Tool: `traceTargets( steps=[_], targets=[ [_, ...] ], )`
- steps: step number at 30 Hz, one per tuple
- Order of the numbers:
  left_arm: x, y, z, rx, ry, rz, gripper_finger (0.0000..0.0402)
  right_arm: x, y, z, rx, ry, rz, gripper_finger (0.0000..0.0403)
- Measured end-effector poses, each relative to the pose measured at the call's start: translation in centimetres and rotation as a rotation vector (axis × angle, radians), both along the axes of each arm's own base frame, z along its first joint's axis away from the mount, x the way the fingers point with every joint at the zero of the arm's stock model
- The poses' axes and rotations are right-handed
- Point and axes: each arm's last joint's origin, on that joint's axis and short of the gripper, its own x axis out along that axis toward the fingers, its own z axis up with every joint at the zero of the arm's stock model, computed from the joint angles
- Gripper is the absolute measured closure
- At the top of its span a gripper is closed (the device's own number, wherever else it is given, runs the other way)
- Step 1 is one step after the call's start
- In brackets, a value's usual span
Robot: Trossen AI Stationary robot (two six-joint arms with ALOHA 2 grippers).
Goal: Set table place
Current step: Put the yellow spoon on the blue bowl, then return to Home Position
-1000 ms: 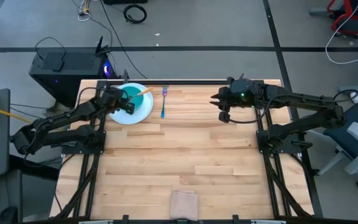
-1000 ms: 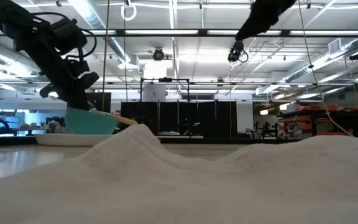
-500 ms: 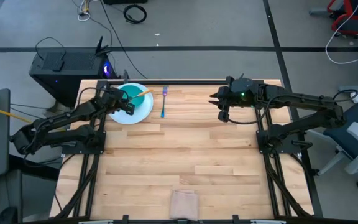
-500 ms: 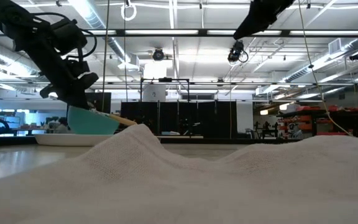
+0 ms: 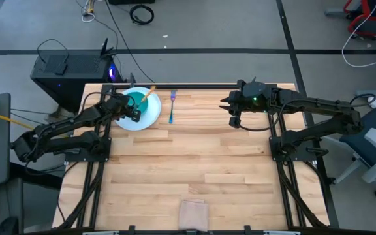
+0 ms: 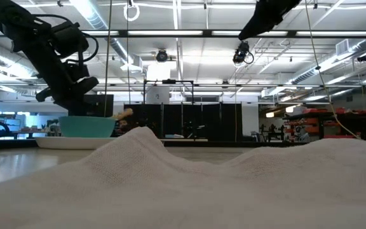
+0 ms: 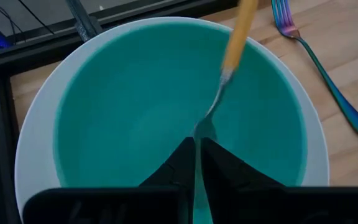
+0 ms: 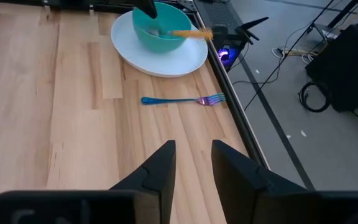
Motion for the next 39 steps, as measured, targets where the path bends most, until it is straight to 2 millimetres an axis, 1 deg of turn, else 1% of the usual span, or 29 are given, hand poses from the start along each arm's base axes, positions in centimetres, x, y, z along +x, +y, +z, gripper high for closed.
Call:
traceTargets(
  steps=[10,12,14,17,20,21,23,26,28,30,32,34,37,39],
  targets=[
    [0.0,0.0,0.0,0.005,0.004,-0.007,0.036,0.0,0.0,0.0,-0.001,-0.001,0.0,0.0293],
    [0.1,0.1,0.3,0.016,0.007,-0.017,0.0359,0.0,0.0,0.0,-0.005,0.001,0.004,0.0293],
    [0.4,0.2,1.1,0.034,-0.005,-0.028,0.0364,-0.1,0.0,0.1,-0.005,-0.002,0.003,0.0295],
    [1.0,0.2,2.3,0.07,-0.006,-0.077,0.0389,-0.2,0.0,0.2,-0.006,-0.008,0.002,0.0315],
    [1.8,-0.1,3.8,0.109,-0.022,-0.135,0.0392,-0.7,0.2,0.6,-0.007,-0.006,0.006,0.0359],
    [2.1,-0.3,4.3,0.124,-0.025,-0.162,0.0391,-1.0,0.3,1.0,-0.009,-0.016,0.009,0.0377],
    [2.7,-0.8,5.4,0.156,-0.033,-0.222,0.0391,-1.7,0.7,1.7,-0.013,-0.037,0.017,0.0395],
    [3.5,-1.8,7.2,0.214,-0.062,-0.318,0.0396,-2.7,1.5,2.4,-0.018,-0.072,0.056,0.0389],
    [3.9,-2.7,8.2,0.251,-0.07,-0.391,0.0393,-3.5,2.2,2.6,-0.031,-0.05,0.14,0.0394],
    [4.2,-3.6,9.1,0.299,-0.091,-0.461,0.0391,-4.5,2.9,3.0,-0.009,-0.082,0.212,0.0398],
    [4.1,-4.4,9.7,0.343,-0.109,-0.519,0.0394,-5.6,3.5,3.4,0.031,-0.128,0.285,0.0396],
    [3.8,-4.9,10.3,0.372,-0.144,-0.542,0.0396,-6.6,4.1,3.3,0.068,-0.159,0.358,0.0395],
    [2.9,-5.8,11.0,0.416,-0.196,-0.574,0.0393,-8.2,4.8,2.6,0.114,-0.186,0.421,0.0399],
    [2.4,-6.4,11.0,0.427,-0.25,-0.637,0.0392,-9.3,5.2,1.8,0.134,-0.198,0.44,0.0398]
  ],
)
